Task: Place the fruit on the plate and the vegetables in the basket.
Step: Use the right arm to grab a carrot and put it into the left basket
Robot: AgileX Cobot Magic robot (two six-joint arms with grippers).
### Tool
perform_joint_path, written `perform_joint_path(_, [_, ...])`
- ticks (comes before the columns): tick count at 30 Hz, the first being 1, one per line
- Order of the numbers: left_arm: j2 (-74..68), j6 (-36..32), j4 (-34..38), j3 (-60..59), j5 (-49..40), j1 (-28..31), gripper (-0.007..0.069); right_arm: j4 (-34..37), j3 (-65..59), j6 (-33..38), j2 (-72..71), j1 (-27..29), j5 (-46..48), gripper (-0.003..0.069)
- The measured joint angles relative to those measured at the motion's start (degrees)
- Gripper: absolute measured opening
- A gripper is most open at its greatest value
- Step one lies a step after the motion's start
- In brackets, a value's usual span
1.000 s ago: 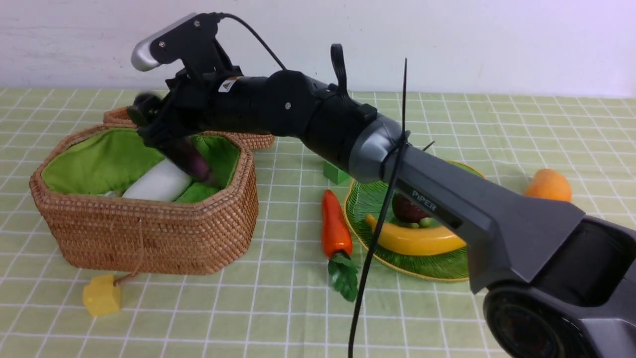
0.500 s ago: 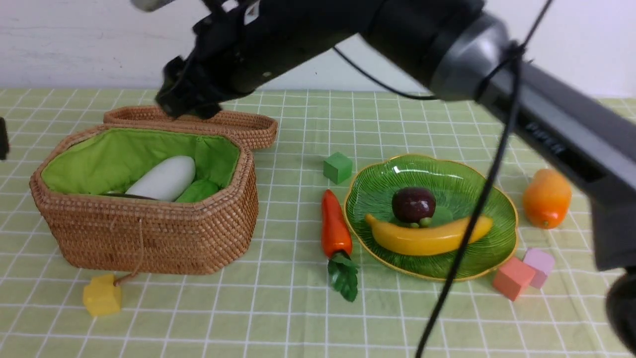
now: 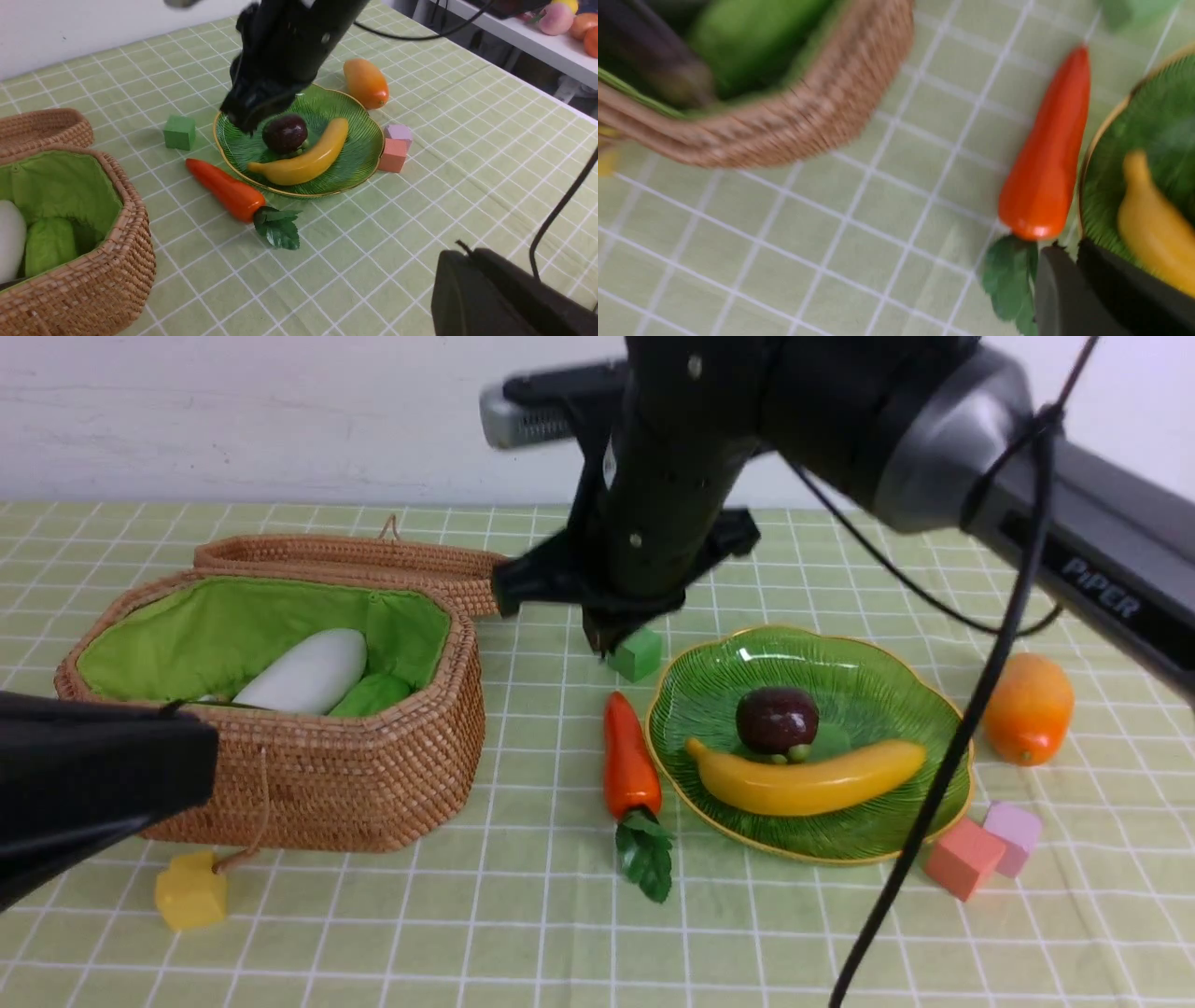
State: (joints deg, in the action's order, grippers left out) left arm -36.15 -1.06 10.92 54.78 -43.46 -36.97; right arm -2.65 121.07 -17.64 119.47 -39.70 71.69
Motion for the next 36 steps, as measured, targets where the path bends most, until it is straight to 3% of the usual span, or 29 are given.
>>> perform_joint_path(8, [0.00,-0.43,0.23,0.00,-0.95,0.00,-0.0013,4.82,-3.83,-5.97,7.29,5.29,-2.07,0.0451])
perform_joint_path(12, [0.00,-0.48,0.23,0.00,-1.02,0.00,-0.0013,6.65,-3.83,-6.14,8.93,5.28,-5.05,0.0536])
perform_joint_path(36, [0.00,-0.48,0.35,0.00,-1.29,0.00,-0.0013,7.26,-3.83,-5.05,11.46,5.22,-8.49,0.0557])
